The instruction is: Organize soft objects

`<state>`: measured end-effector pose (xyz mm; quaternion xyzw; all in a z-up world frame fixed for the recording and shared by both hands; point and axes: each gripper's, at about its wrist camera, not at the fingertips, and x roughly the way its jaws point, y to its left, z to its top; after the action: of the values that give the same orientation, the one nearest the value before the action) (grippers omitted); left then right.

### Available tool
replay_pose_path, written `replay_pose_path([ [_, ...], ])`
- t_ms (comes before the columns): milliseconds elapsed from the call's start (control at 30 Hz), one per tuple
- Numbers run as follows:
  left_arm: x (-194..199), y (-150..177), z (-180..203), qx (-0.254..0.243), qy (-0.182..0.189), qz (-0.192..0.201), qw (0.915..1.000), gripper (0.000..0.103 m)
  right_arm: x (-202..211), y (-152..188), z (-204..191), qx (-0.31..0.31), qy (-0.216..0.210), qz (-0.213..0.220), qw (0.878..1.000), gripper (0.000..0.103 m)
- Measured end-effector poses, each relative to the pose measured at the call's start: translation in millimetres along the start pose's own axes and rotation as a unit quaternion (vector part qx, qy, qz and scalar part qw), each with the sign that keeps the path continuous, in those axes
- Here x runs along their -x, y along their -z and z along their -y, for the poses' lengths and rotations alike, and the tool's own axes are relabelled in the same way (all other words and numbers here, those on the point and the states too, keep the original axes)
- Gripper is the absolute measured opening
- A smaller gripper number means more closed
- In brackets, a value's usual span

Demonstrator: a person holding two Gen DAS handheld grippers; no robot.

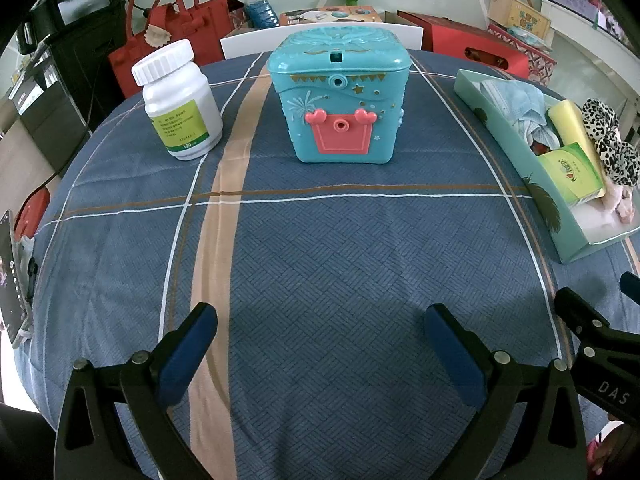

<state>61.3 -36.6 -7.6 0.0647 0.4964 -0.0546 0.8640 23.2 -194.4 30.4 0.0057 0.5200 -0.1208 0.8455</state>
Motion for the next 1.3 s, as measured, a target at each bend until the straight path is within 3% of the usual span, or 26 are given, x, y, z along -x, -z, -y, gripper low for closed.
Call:
replay_pose_path([
  [1300,3.8,-0.1,14.4,-0.009,-0.002,0.007,0.9999,0.103,3.7,0.0,1.8,-0.005,0.018,0.005,1.000,0.103],
])
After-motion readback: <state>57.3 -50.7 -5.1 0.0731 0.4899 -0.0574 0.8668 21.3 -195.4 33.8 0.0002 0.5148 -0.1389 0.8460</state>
